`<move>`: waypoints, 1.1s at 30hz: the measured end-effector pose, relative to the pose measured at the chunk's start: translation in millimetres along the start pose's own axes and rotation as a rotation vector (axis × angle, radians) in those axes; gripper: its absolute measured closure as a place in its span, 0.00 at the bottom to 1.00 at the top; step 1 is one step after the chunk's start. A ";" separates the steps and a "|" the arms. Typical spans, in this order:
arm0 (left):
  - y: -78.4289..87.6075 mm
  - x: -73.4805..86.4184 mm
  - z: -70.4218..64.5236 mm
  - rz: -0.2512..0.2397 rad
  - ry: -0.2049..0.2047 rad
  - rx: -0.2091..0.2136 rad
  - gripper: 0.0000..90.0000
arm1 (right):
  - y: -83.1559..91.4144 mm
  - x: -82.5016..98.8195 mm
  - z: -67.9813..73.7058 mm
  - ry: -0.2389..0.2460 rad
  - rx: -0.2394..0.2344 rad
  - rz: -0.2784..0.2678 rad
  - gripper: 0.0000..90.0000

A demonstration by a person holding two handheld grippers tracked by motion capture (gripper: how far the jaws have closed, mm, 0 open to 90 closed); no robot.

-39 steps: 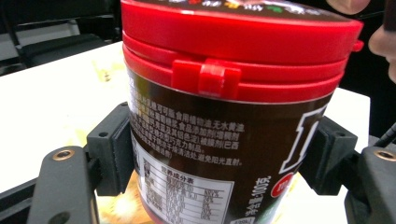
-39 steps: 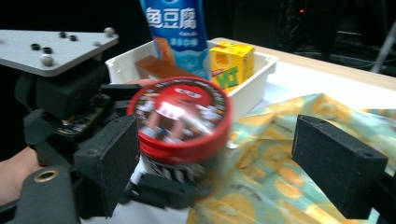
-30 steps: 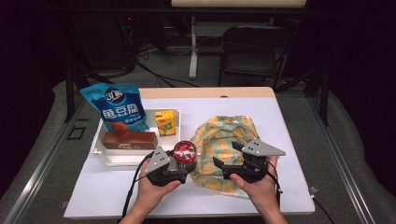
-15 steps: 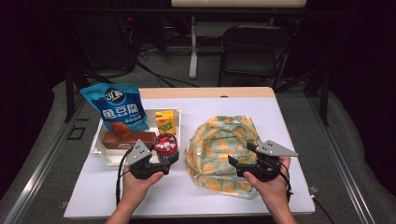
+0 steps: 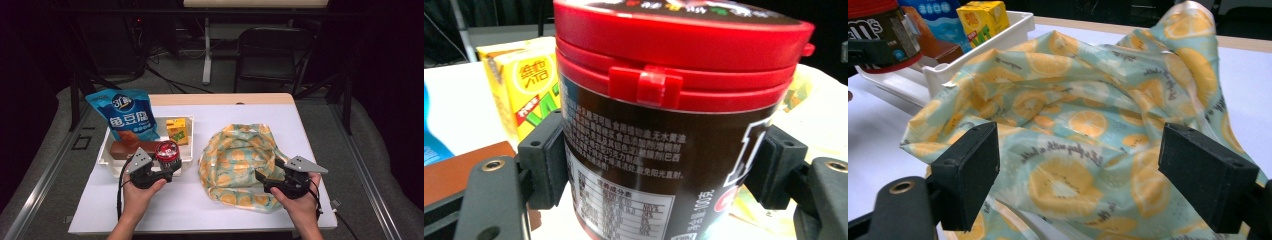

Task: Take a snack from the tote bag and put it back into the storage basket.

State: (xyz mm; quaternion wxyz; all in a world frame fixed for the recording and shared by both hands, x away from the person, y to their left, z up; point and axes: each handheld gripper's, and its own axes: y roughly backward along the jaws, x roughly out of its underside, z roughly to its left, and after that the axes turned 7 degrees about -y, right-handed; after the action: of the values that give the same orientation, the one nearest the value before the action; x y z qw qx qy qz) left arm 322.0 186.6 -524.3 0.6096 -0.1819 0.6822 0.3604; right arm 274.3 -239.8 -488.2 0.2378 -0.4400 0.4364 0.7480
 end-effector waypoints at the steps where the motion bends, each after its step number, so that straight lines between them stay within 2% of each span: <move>1: 0.5 1.4 1.5 0.000 0.001 0.001 0.28 | 0.5 0.8 -1.5 -0.004 0.001 0.001 0.18; 7: -5.9 13.0 7.8 0.042 0.022 0.011 0.28 | 1.8 4.6 -7.4 -0.024 0.011 0.004 0.19; 9: -9.3 17.9 9.7 0.057 0.036 -0.020 0.28 | 1.7 5.0 -8.2 -0.027 0.017 0.001 0.19; 11: -10.5 21.6 13.1 0.076 0.057 -0.009 0.28 | 1.6 5.2 -9.1 -0.026 0.017 0.006 0.19; 19: -16.9 29.3 19.3 0.159 0.083 -0.021 0.28 | 0.3 6.4 -10.4 -0.028 0.019 0.016 0.19; 25: -25.7 34.5 20.1 0.189 0.093 -0.027 0.28 | -1.2 7.5 -9.9 -0.031 0.019 0.010 0.20; 29: -27.5 34.4 22.5 0.197 0.119 -0.038 0.28 | -1.9 8.3 -9.8 -0.029 0.020 0.020 0.20; 33: -30.3 34.3 25.4 0.221 0.144 -0.025 0.28 | -3.2 9.0 -9.2 -0.027 0.020 0.022 0.20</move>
State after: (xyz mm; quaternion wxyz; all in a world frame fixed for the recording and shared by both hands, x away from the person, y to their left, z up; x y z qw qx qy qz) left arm 354.1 190.9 -565.4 0.5136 -0.1385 0.7354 0.4198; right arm 276.3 -246.4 -499.6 0.2395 -0.4227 0.4453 0.7521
